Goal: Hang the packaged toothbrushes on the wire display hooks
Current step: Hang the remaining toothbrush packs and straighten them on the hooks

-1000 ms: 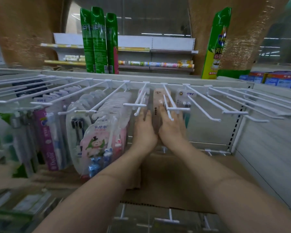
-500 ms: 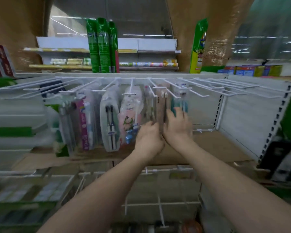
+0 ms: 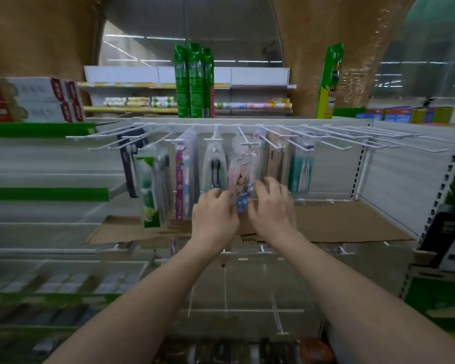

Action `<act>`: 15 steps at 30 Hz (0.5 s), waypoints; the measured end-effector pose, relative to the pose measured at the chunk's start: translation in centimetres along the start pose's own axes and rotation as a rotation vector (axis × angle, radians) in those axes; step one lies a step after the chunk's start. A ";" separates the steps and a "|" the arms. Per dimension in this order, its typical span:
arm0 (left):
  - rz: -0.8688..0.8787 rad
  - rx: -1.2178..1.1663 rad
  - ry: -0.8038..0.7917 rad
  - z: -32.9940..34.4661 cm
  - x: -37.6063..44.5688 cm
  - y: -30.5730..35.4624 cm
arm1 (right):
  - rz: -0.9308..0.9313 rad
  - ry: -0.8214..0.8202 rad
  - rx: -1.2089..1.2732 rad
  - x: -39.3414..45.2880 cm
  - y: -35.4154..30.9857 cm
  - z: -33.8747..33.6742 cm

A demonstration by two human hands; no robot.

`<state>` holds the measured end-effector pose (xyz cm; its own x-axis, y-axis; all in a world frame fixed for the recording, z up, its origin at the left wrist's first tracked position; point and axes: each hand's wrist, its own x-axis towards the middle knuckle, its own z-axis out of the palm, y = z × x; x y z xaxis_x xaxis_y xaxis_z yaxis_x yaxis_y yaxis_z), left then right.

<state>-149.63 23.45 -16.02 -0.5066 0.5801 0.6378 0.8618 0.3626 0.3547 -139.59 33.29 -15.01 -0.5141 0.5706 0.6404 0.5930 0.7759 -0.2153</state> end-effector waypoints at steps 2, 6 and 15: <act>-0.011 0.004 0.057 -0.5 0.1 -0.9 | -0.013 0.012 0.012 0.2 -0.7 0.2; -0.030 -0.012 0.113 -0.6 1.0 -1.6 | -0.024 0.006 0.013 1.2 -1.2 0.6; -0.097 -0.043 0.066 0.3 3.3 -2.3 | -0.051 0.027 0.054 4.5 -1.1 2.3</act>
<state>-153.28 24.77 -14.88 -0.5861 0.4942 0.6421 0.8099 0.3824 0.4448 -143.96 35.58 -13.57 -0.5251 0.5233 0.6711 0.5317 0.8175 -0.2214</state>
